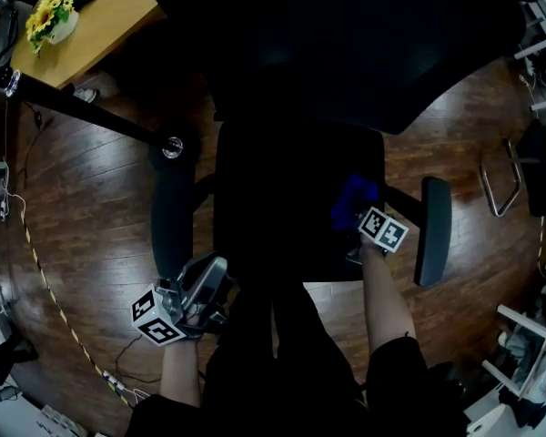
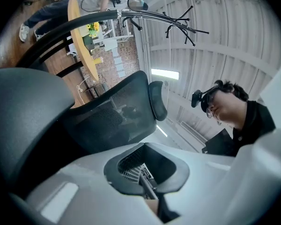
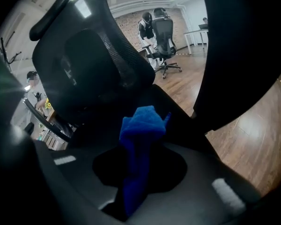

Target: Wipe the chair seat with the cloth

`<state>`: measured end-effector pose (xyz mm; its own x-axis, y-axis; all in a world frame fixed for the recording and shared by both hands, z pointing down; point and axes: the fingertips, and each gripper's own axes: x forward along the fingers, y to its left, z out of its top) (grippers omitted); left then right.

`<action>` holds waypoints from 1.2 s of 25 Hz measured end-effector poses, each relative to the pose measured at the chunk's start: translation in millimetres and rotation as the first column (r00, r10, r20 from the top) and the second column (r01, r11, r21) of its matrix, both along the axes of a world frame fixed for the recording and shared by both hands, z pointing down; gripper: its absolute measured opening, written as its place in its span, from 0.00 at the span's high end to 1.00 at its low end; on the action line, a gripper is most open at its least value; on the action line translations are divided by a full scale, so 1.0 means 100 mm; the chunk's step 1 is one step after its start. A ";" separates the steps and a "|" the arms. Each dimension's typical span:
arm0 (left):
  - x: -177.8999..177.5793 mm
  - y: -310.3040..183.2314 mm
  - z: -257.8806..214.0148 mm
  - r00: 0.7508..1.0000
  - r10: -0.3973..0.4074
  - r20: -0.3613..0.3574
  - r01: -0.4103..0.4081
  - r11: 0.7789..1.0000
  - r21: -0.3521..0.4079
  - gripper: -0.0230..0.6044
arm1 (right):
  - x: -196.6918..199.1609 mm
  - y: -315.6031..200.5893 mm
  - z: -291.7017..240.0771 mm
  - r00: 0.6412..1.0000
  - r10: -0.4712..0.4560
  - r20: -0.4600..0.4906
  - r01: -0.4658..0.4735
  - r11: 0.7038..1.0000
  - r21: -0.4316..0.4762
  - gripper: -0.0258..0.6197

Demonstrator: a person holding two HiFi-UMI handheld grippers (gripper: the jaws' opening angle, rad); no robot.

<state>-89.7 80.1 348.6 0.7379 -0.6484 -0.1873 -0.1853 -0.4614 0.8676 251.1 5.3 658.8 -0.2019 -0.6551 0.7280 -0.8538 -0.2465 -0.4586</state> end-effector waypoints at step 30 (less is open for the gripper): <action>-0.18 0.22 0.01 0.999 -0.028 -0.018 0.027 1.000 -0.011 0.98 | -2.32 0.63 0.18 0.887 -0.255 0.386 0.270 0.963 0.017 0.87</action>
<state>-107.6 101.9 349.9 0.7163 -0.6705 -0.1931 -0.1822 -0.4469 0.8759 18.9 68.2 676.4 -0.6291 -0.5142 0.5830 -0.6514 -0.0605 -0.7563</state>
